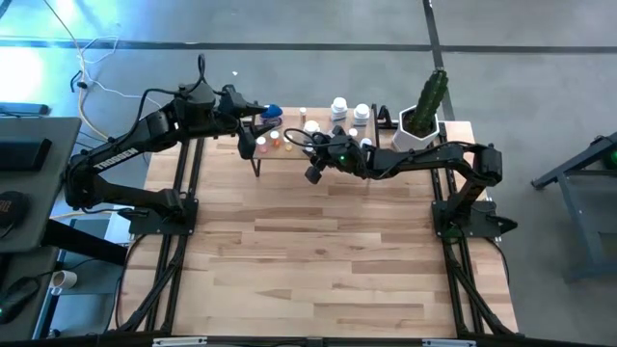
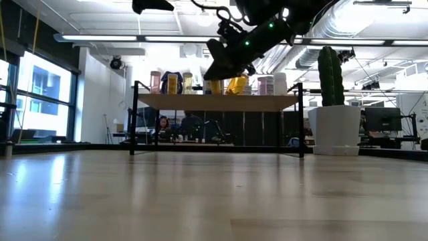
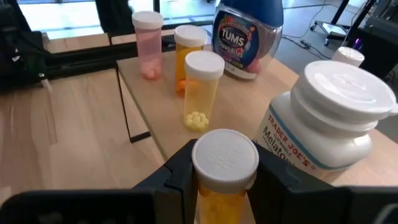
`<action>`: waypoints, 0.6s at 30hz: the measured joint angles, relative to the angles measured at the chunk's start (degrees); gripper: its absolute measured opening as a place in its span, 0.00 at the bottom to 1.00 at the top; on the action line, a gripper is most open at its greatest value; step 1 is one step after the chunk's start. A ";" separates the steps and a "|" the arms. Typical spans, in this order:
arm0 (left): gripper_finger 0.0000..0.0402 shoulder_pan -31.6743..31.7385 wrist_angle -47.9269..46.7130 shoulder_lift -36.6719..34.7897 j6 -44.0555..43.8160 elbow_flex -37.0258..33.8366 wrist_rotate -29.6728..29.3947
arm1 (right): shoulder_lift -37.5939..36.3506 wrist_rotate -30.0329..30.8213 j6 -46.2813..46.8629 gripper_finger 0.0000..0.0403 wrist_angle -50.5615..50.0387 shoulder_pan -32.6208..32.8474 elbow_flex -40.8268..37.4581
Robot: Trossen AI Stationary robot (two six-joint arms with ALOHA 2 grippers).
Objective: Pick and place medicine bottles onto shelf by color
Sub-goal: Put the orange pill bottle on the shelf
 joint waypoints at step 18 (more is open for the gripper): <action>0.58 0.00 0.00 0.00 0.02 0.00 0.00 | -0.15 3.98 5.76 0.24 4.91 4.44 1.15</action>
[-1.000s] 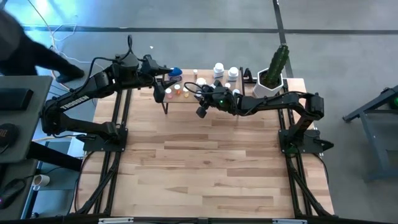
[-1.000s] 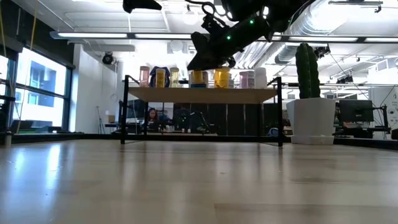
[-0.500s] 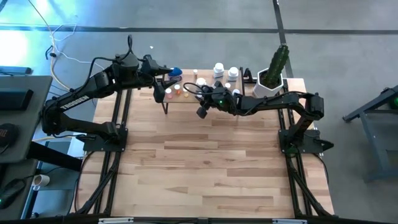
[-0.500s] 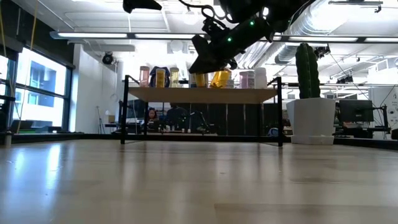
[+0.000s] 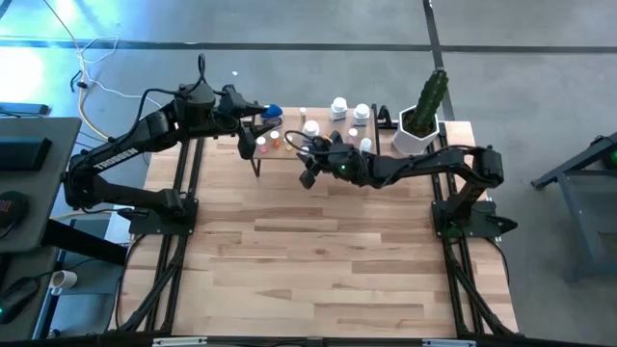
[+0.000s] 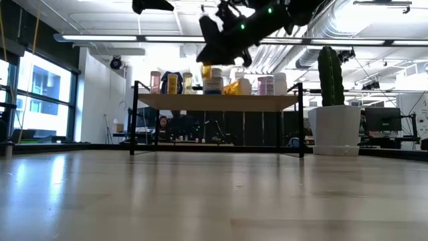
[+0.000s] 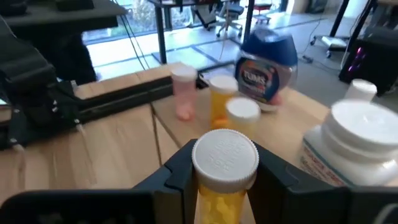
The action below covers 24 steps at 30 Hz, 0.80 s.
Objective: Pick and place medicine bottles onto shelf by color
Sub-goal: Put the orange pill bottle on the shelf
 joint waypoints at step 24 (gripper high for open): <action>0.58 0.02 0.00 -0.33 1.99 -0.02 -0.05 | 0.34 8.84 -1.70 0.24 0.36 1.86 6.80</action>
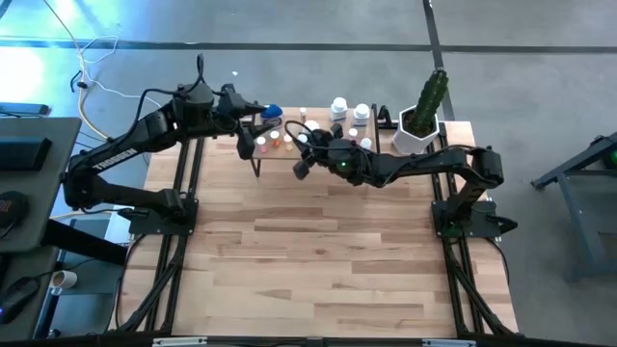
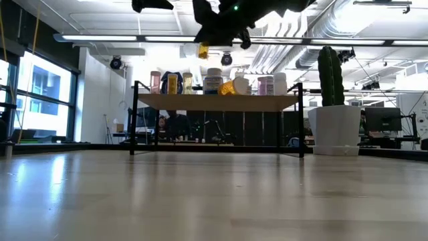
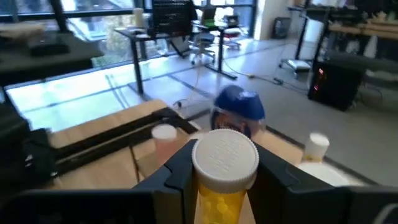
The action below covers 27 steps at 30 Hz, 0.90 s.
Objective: Pick and place medicine bottles onto shelf by color
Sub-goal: Put the orange pill bottle on the shelf
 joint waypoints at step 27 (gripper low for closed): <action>0.58 -0.02 -0.07 -3.76 1.44 0.00 -0.41 | 6.63 1.52 1.87 0.24 -0.32 -1.62 -0.22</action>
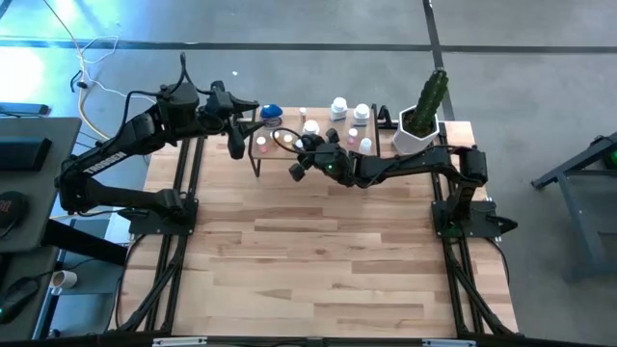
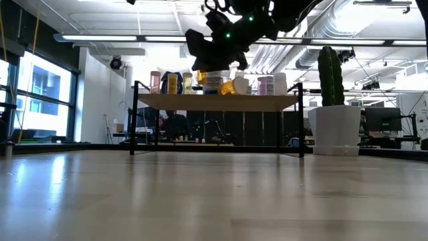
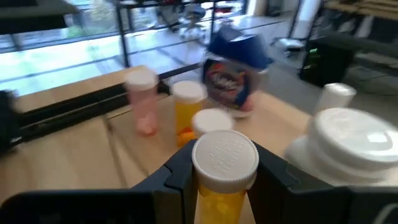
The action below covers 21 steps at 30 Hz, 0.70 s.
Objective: Pick and place medicine bottles onto shelf by color
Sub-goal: Put the orange pill bottle on the shelf
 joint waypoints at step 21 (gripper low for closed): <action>0.58 0.02 -0.02 -0.02 0.09 0.00 -0.02 | 0.00 -8.60 0.33 0.24 -5.97 -3.30 0.00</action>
